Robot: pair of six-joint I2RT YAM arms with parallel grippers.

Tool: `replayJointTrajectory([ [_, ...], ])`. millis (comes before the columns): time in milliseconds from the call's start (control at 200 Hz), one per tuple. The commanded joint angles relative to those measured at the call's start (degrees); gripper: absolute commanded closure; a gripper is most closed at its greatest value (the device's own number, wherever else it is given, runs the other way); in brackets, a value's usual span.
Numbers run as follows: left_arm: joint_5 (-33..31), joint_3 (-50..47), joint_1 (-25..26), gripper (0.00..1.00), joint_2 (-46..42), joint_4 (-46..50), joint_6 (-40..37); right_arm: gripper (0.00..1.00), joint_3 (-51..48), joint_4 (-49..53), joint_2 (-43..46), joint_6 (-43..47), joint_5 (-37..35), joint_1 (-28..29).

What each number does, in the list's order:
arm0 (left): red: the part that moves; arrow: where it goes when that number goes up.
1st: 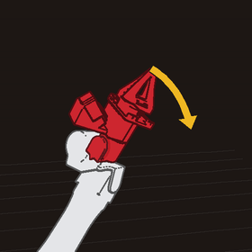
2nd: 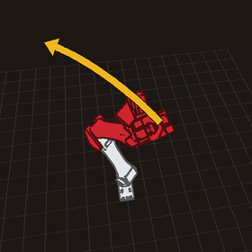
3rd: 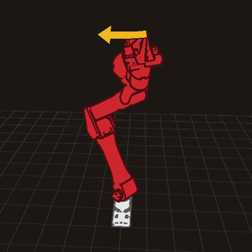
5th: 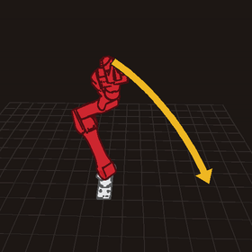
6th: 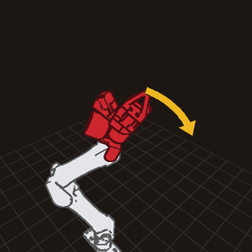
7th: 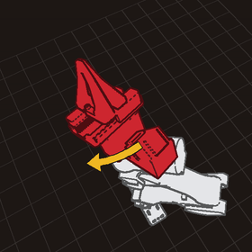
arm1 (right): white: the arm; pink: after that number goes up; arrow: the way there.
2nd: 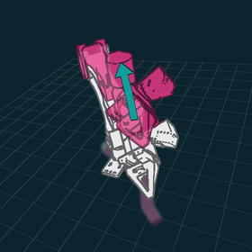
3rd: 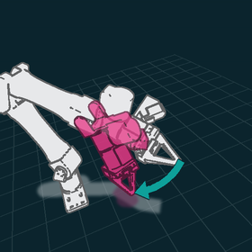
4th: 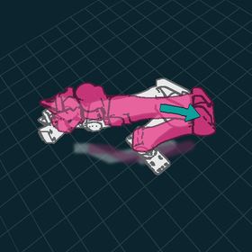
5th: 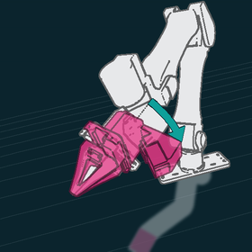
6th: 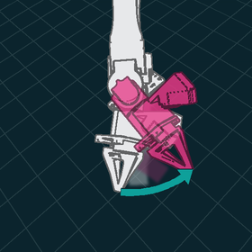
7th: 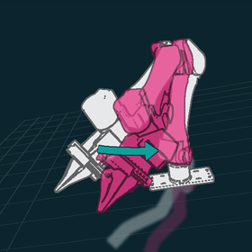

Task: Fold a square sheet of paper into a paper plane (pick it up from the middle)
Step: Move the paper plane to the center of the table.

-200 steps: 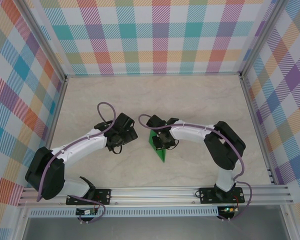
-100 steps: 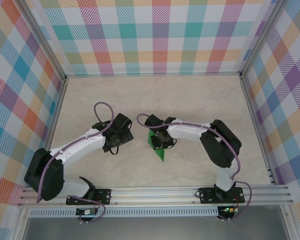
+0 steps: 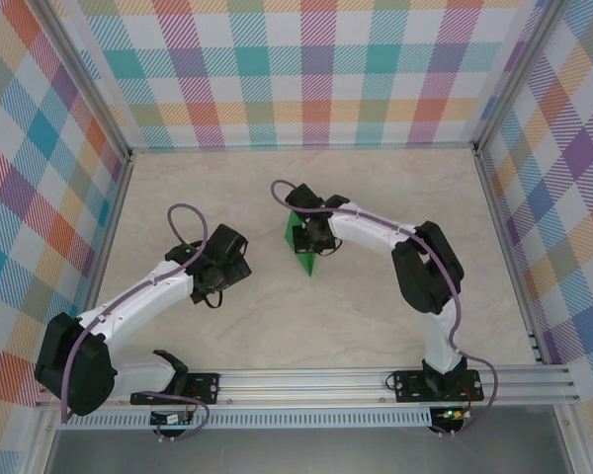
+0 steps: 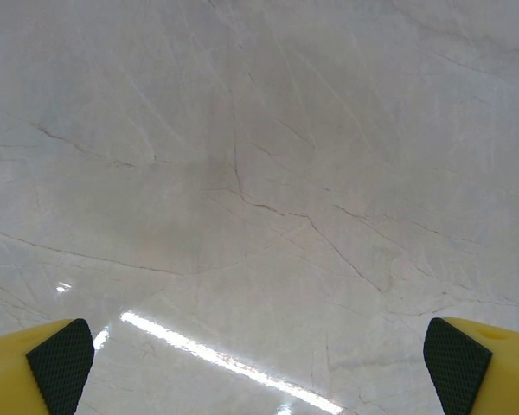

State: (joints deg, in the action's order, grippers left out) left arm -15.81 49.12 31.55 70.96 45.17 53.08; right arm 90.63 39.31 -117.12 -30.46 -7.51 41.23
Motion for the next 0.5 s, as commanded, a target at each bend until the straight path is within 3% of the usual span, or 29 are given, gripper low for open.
replayJointTrajectory([
  [0,-1.2,-1.4,-0.9,0.0,-1.7,2.6,-1.0,0.92,6.0,2.7,-5.5,3.1,0.2,-2.2],
  [255,-0.5,-2.5,-1.1,0.0,-2.0,1.9,-1.2,0.9,17.3,6.6,-14.1,4.6,-1.1,-5.4],
  [495,-0.5,-2.6,-1.3,0.0,-1.5,1.5,-1.7,0.83,21.2,7.9,-17.6,4.8,-2.2,-6.2],
])
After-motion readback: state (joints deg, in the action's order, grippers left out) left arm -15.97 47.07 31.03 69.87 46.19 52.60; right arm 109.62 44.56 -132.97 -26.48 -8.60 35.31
